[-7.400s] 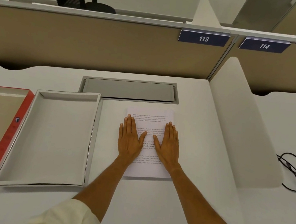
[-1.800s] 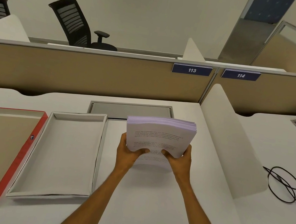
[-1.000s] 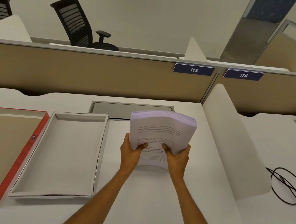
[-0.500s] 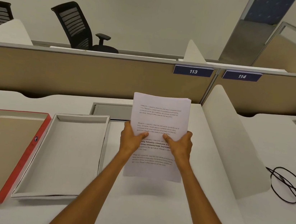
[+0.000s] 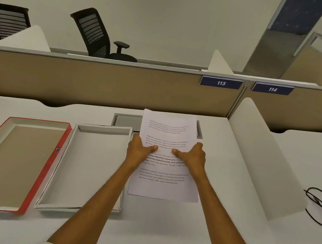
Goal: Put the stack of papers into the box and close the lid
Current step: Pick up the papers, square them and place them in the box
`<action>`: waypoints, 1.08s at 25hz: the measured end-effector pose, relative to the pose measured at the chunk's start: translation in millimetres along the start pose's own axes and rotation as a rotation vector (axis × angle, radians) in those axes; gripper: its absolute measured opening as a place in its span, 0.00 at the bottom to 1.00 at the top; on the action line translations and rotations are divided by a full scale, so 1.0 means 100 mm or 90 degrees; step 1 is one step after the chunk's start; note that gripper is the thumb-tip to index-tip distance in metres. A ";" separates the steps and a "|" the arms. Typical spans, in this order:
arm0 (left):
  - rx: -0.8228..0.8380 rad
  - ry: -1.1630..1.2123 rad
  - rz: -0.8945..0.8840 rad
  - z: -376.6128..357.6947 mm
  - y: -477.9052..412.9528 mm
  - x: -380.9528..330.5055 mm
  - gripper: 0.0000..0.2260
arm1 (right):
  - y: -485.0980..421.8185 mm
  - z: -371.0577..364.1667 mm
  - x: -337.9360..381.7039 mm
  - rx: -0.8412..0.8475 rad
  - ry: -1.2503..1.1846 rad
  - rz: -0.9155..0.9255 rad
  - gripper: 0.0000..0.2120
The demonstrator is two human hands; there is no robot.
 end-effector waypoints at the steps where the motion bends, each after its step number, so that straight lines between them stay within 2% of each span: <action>1: -0.002 -0.006 0.001 0.08 -0.01 0.02 0.25 | 0.02 -0.07 0.05 0.004 -0.001 0.000 0.33; 20: -0.055 -0.041 0.076 1.58 -0.57 0.79 0.25 | 0.32 -1.64 1.01 0.080 -0.015 0.009 0.33; 27: -0.062 -0.024 0.094 1.99 -0.82 1.10 0.24 | 0.35 -2.20 1.13 0.124 -0.042 0.004 0.33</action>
Point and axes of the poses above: each hand's wrist, its own y-axis away from the middle knuckle, its own z-axis out of the back of the hand, x = y × z, the point moved 4 cm from there along -y, towards the middle knuckle, and after that the axes turned 15 degrees about z, right-handed, at the moved point
